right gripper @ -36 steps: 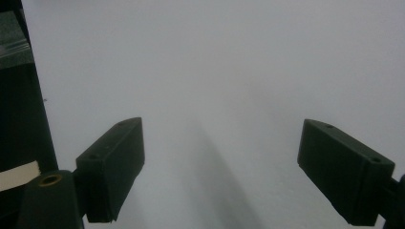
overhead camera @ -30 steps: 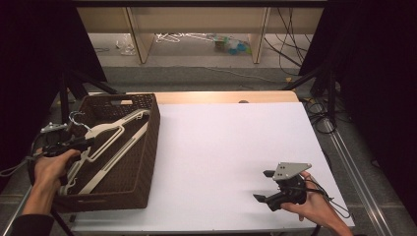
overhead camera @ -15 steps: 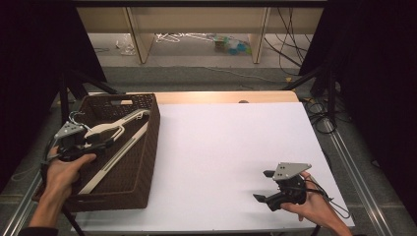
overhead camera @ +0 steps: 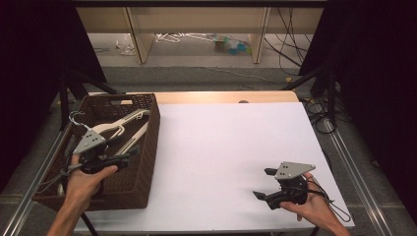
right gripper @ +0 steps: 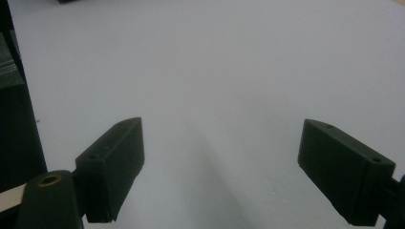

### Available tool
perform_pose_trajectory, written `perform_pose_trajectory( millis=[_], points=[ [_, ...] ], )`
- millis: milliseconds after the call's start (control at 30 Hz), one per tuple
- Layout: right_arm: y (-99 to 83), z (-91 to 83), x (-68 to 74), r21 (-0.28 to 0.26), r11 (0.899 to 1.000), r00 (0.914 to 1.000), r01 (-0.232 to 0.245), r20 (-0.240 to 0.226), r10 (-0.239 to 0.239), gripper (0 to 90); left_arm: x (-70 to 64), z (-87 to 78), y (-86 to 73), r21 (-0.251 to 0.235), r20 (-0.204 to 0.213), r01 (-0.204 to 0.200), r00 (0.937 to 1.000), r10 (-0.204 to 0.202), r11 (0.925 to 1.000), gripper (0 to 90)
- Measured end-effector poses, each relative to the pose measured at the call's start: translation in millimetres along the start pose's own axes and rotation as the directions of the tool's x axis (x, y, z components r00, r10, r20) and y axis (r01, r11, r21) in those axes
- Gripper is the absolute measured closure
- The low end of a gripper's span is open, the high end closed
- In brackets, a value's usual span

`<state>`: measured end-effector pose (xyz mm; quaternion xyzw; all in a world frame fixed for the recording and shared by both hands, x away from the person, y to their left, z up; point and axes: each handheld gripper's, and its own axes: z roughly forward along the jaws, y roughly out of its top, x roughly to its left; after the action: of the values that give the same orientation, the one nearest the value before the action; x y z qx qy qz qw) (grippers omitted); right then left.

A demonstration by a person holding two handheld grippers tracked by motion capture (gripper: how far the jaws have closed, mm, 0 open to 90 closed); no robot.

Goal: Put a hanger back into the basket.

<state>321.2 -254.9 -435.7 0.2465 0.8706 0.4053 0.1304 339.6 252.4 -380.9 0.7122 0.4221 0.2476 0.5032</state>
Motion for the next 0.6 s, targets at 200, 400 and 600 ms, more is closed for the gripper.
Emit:
perform_pose_trajectory(
  millis=[200,400,600],
  points=[
    [1.3,-3.9,4.1,-0.047,0.999,0.9994,-0.014,0.031,0.015,16.9,-24.1,0.9,2.5,-0.009,0.012,-0.066,0.9977,0.066,0.9978,17.8],
    [1.2,-5.4,5.2,-0.064,0.998,0.9991,-0.020,0.035,0.023,16.9,-36.8,0.2,9.9,0.013,0.036,-0.077,0.9964,0.077,0.9969,18.7],
    [0.1,-5.8,6.4,-0.066,0.998,0.9989,-0.025,0.037,0.028,16.9,-51.4,-4.1,12.8,-0.002,0.064,-0.077,0.9949,0.077,0.9970,18.7]
  ],
)
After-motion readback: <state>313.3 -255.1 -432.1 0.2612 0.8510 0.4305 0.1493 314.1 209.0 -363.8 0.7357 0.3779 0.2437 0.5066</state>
